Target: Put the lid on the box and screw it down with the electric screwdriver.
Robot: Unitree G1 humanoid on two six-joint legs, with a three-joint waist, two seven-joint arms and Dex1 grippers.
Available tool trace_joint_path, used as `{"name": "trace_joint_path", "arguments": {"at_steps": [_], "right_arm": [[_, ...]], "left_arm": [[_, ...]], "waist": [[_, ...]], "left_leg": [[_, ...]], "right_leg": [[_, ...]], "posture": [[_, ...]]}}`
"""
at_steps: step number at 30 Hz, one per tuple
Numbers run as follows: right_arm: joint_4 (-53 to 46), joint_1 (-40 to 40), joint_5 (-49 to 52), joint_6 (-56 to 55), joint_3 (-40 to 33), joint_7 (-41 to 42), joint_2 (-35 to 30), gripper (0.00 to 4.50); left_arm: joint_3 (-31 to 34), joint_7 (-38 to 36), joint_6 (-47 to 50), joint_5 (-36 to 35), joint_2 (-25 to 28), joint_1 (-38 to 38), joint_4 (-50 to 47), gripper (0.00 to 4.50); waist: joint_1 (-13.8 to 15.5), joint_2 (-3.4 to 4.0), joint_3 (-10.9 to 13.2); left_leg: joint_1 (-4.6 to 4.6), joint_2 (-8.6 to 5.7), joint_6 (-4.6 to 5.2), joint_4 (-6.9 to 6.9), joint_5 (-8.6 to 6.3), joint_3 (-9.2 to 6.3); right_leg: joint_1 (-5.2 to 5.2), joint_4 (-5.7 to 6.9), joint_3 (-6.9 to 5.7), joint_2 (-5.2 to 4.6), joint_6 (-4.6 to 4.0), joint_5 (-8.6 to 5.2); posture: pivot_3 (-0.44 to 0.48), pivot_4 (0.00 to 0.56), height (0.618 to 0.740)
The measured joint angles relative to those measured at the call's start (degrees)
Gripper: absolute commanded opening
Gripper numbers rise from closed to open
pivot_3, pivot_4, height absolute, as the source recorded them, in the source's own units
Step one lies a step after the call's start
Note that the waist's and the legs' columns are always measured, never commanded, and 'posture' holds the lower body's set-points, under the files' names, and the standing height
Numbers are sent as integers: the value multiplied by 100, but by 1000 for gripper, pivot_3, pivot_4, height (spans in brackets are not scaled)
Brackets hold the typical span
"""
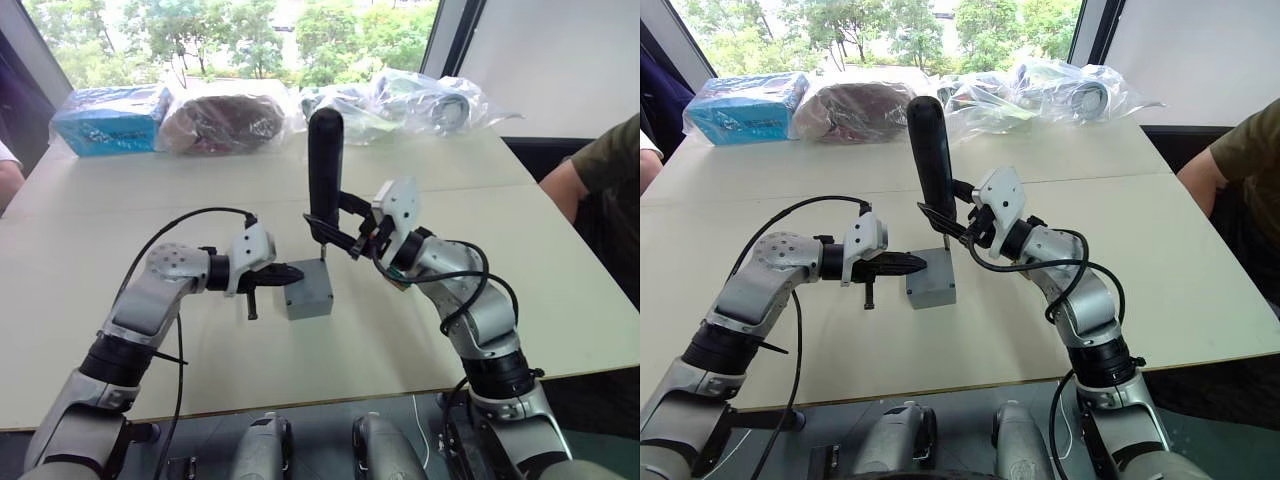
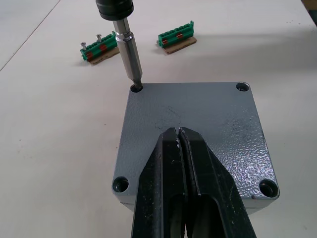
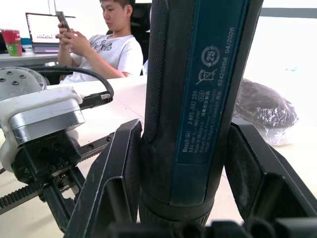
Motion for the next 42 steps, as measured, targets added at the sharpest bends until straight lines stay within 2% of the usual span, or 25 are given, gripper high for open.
{"name": "trace_joint_path", "arguments": {"at_steps": [16,26,29,32,42], "right_arm": [[211,-165,-30,-9,38,103,15,1888],[-248,-135,66,724,85,135,-179,1888],[-294,-217,22,1032,136,77,-267,1888],[-291,-259,-6,1223,222,17,-289,1888],[-304,-361,24,1754,217,-214,-283,1888]], "left_arm": [[0,10,6,0,0,3,-6,0],[-15,22,50,9,0,11,-9,0],[-46,54,78,12,-1,15,-8,0],[-76,79,96,51,-2,26,-8,0],[-89,101,109,72,-4,126,-10,0]], "waist": [[0,0,0],[-2,-10,-23],[-3,-14,-35],[-6,-18,-46],[-3,-28,-152]], "left_leg": [[0,1,0,0,0,0],[12,2,0,-2,0,0],[34,3,1,-7,-1,0],[94,7,5,-23,-4,0],[99,18,5,-24,-5,-5]], "right_leg": [[0,0,0,0,0,0],[10,-1,0,0,-1,-1],[31,-5,0,0,-3,-2],[90,-22,-1,0,-25,-17],[98,-23,-2,-8,-42,-26]], "posture": [[0,150,740],[0,150,740],[0,150,740],[0,150,740],[0,150,740]]}}
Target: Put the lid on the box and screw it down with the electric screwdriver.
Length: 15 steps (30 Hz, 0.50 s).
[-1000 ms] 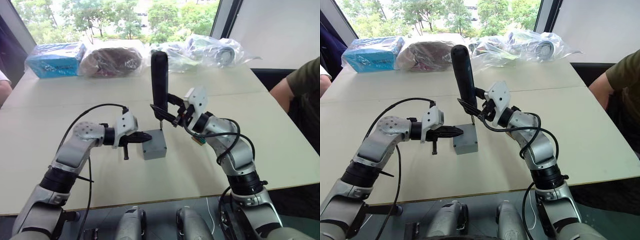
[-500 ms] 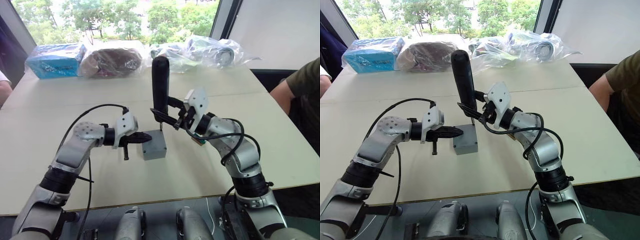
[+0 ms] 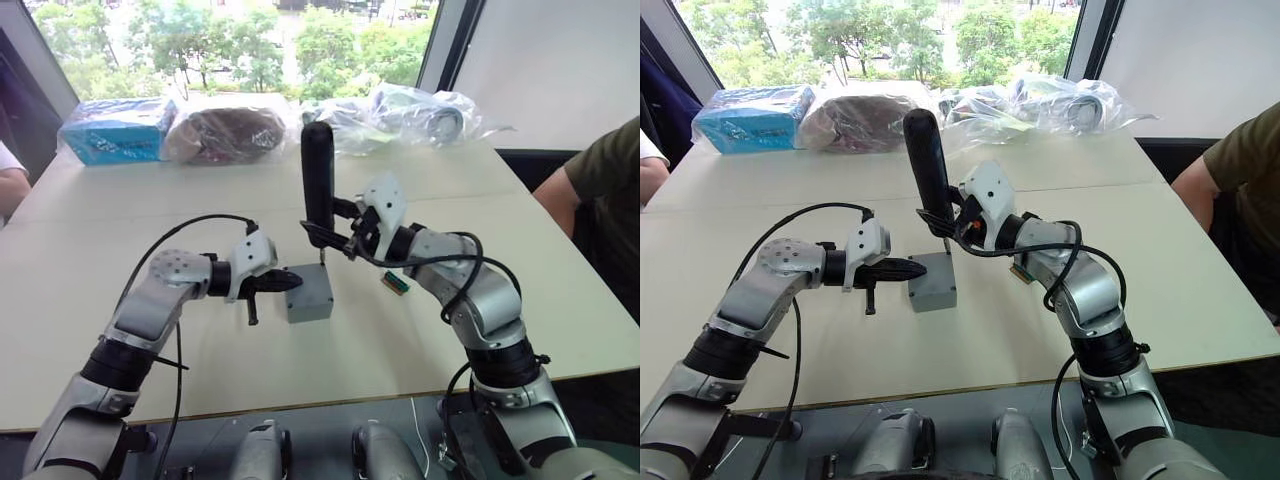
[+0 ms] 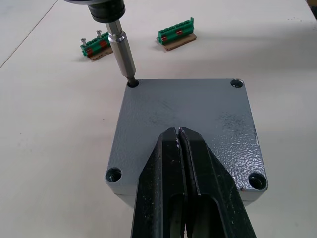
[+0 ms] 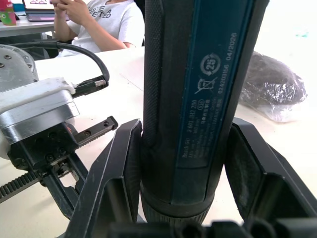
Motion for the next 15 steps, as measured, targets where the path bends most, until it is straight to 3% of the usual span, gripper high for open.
{"name": "trace_joint_path", "arguments": {"at_steps": [15], "right_arm": [[-103,59,61,229,-2,-278,59,1888]], "left_arm": [[-27,-9,-51,91,0,28,5,0]], "waist": [[-1,-1,-47]], "left_leg": [[1,-4,0,-8,-2,-6]], "right_leg": [[-1,-3,-11,-29,-15,-8]], "posture": [[0,150,740]]}}
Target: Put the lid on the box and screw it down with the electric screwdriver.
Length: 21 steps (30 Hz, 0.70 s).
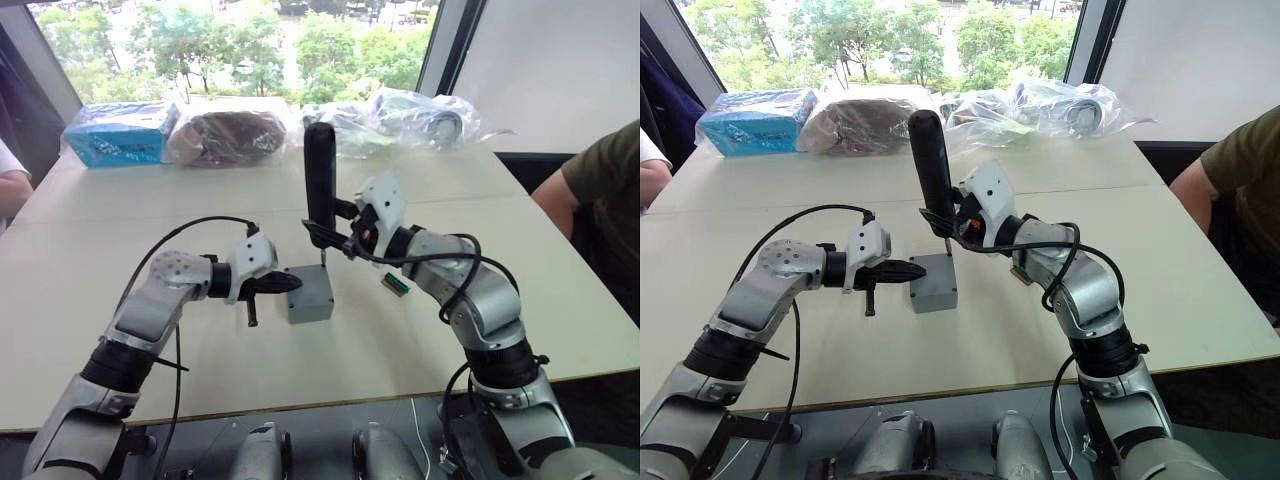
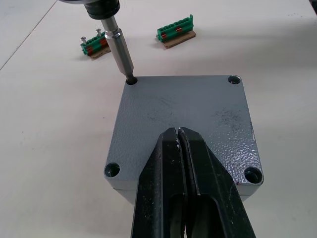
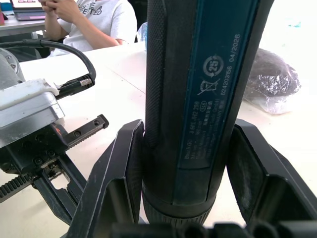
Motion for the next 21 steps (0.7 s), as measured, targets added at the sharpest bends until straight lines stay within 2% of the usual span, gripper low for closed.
{"name": "trace_joint_path", "arguments": {"at_steps": [21], "right_arm": [[-86,-19,35,126,7,-23,-8,1888]], "left_arm": [[-28,-54,-66,78,-31,-6,5,0]], "waist": [[-15,11,-19]], "left_leg": [[13,-8,-4,-81,-2,-4]], "right_leg": [[-10,-82,-11,-47,-10,-1]], "posture": [[0,150,740]]}}
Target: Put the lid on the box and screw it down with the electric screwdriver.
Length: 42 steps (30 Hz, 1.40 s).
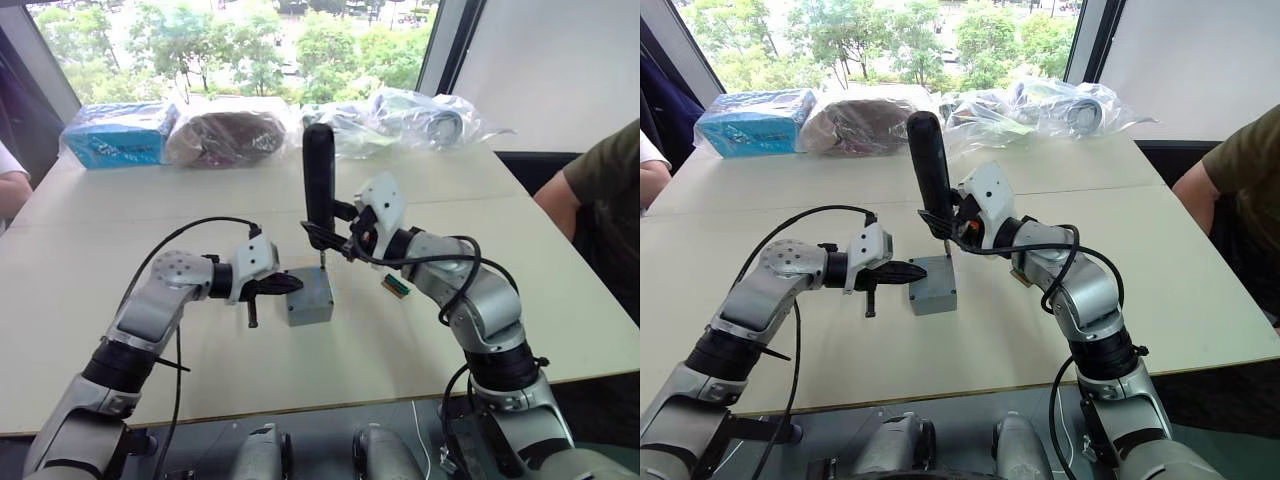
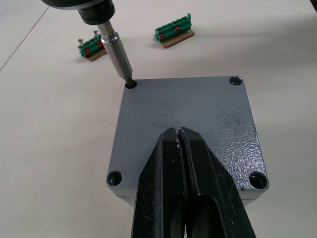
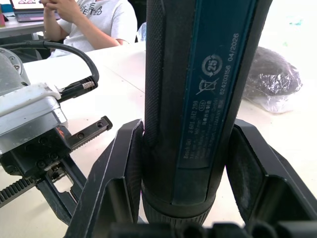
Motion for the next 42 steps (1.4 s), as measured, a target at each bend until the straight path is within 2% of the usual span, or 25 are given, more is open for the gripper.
{"name": "trace_joint_path", "arguments": {"at_steps": [8,12,14,19,22,27,29,31,33,38,42], "right_arm": [[-133,-258,227,403,-186,38,-29,1888],[-147,-423,534,718,-438,11,14,1888],[-155,-655,768,873,-699,-110,107,1888],[-375,-1642,1434,1539,-1626,-589,38,1888],[-335,-2143,1738,2375,-2098,-1000,-230,1888],[272,-2584,1668,4145,-2201,-1399,-1295,1888],[627,-2589,1584,4554,-2061,-1361,-1754,1888],[1131,-2583,1491,4980,-1571,-1176,-2461,1888],[1550,-2527,1402,5204,-1157,-971,-2887,1888],[2049,-2342,1241,5031,-7,-361,-3375,1888],[2472,-2295,1065,4811,714,-3,-3398,1888]], "left_arm": [[32,-44,17,-14,-2,-9,-53,0],[70,-66,89,-118,-1,-21,-146,0],[97,-79,131,-156,0,-35,-220,0],[111,-158,359,-353,41,-46,-402,0],[210,-232,547,-592,89,-113,-639,0],[595,-323,793,-1000,343,-472,-1117,0],[650,-341,861,-1093,424,-492,-1283,0],[713,-348,909,-1184,494,-488,-1410,0],[765,-345,988,-1261,564,-489,-1498,0],[770,-321,1065,-1398,596,-492,-1627,0],[816,-273,1132,-1509,637,-493,-1738,0]], "waist": [[-4,13,9],[-4,27,20],[-4,48,41],[0,61,87],[6,51,119],[8,45,156],[5,51,165],[8,47,179],[5,45,199],[-28,43,224],[-20,45,231]], "left_leg": [[-30,-2,-3,-10,-2,1],[-111,-3,-5,-9,4,4],[-149,-6,-14,-4,11,7],[-154,-10,-12,-6,11,10],[-158,-12,-11,4,12,9],[-160,-23,-9,13,12,10],[-160,-28,-4,13,10,17],[-162,-30,2,11,7,17],[-164,-29,4,12,6,18],[-164,-15,6,16,6,20],[-164,-2,5,20,6,17]], "right_leg": [[-34,-4,0,-12,-4,2],[-99,4,0,-12,-6,6],[-135,10,0,-10,-10,13],[-136,9,-9,-6,-10,13],[-133,12,-17,-4,-10,13],[-128,12,-25,-1,-10,13],[-128,9,-22,8,-7,13],[-129,5,-22,13,-4,13],[-129,3,-19,19,16,22],[-135,3,-5,62,49,36],[-142,14,0,85,49,36]], "posture": [[0,150,740],[0,150,740],[0,150,740],[0,150,740],[0,150,740],[0,150,740],[0,150,740],[0,150,740],[0,150,740],[0,150,740],[0,150,740]]}}
